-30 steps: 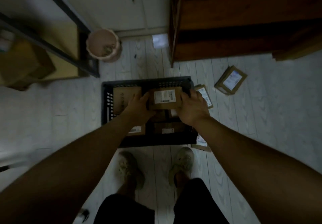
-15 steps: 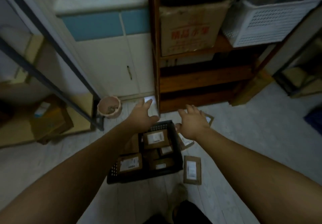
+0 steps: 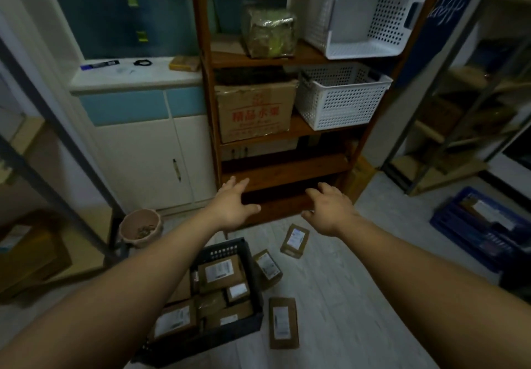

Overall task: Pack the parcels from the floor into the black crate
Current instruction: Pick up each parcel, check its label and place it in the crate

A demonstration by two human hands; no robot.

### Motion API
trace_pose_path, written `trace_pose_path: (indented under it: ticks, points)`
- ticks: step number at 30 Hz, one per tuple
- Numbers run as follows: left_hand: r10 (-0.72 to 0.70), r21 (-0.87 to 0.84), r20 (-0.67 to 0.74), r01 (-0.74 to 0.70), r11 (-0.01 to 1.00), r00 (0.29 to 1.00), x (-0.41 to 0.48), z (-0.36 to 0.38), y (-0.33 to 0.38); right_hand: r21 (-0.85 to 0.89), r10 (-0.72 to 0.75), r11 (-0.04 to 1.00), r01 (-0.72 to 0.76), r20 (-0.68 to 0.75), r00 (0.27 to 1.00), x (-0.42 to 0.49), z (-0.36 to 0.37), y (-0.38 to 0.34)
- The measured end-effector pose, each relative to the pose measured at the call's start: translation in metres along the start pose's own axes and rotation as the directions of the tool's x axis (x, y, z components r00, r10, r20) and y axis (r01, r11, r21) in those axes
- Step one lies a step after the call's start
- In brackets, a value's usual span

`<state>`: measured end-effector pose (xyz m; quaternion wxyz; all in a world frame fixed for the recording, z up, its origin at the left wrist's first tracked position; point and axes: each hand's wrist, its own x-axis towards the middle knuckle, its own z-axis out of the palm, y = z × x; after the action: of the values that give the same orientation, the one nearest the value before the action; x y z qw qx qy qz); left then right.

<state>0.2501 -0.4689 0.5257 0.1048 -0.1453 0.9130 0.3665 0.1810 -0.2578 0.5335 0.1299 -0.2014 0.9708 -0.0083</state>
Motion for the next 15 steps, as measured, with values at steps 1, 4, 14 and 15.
trace_pose_path:
  ticks: [1, 4, 14, 15]
  points:
    - [0.002, 0.006, -0.001, -0.002, 1.000, 1.000, 0.003, 0.005, 0.009, -0.004, -0.002, 1.000, 0.002, -0.007, 1.000, -0.001, -0.002, 0.011]
    - [0.000, 0.004, -0.017, 0.001, 1.000, 1.000, 0.014, 0.025, 0.039, 0.005, -0.016, 1.000, 0.016, -0.017, 1.000, 0.002, -0.010, 0.047]
    - [-0.141, -0.098, -0.115, 0.130, 0.987, 0.983, 0.043, 0.107, 0.125, 0.027, -0.156, 0.988, 0.155, 0.026, 0.987, 0.028, -0.027, 0.186]
    - [-0.154, -0.100, -0.124, 0.142, 0.985, 0.980, 0.041, 0.115, 0.128, 0.029, -0.159, 0.987, 0.158, 0.035, 0.987, 0.029, -0.025, 0.196]
